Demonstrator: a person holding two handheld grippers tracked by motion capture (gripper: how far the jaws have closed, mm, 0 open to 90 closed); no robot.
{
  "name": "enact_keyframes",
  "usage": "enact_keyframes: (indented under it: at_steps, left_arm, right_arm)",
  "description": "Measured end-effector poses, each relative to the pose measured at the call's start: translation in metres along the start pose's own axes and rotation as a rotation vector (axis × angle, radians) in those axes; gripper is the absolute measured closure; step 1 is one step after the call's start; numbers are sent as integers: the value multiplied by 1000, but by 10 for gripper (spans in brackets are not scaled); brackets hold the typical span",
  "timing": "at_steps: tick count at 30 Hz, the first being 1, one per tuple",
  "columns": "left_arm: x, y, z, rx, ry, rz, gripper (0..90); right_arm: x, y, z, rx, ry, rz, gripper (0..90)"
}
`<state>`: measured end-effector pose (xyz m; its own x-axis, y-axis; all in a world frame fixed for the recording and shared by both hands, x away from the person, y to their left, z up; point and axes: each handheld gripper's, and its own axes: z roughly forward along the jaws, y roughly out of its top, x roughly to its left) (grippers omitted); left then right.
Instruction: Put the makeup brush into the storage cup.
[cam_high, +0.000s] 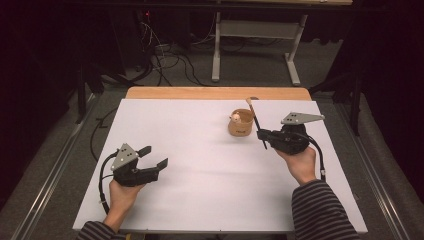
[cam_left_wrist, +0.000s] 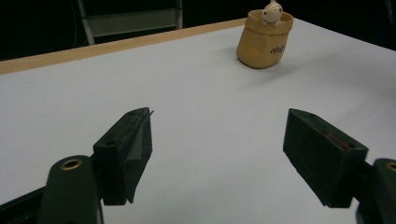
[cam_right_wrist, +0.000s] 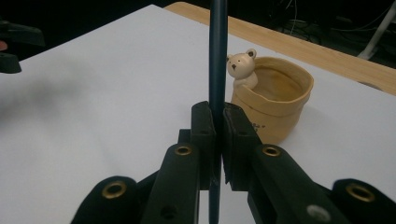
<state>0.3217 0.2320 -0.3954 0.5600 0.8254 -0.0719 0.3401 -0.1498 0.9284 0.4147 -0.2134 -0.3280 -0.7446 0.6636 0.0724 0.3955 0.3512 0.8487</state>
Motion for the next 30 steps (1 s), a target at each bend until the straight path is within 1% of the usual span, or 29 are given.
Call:
enact_keyframes:
  at_steps: [5,9,13,16,22,25,27,30]
  left_arm:
    - [2,0,1,13,5,-4,244]
    - [1,0,1,15,2,0,247]
    - [0,0,2,22,-4,1,245]
    - [1,0,2,26,-19,-10,232]
    - [2,-1,3,24,-20,-19,219]
    - [2,-1,4,29,-27,-24,215]
    - [2,-1,6,38,-30,-19,213]
    - [1,-1,6,34,-30,-16,211]
  right_arm:
    - [-6,3,8,13,-16,11,866]
    - [-10,6,13,14,-29,26,866]
    - [-13,11,16,12,-39,22,865]
    - [-15,14,18,15,-47,28,865]
    - [-20,20,25,17,-53,27,865]
    - [-21,21,28,15,-54,31,865]
    - [-24,20,30,11,-58,34,865]
    - [-28,20,31,4,-68,48,866]
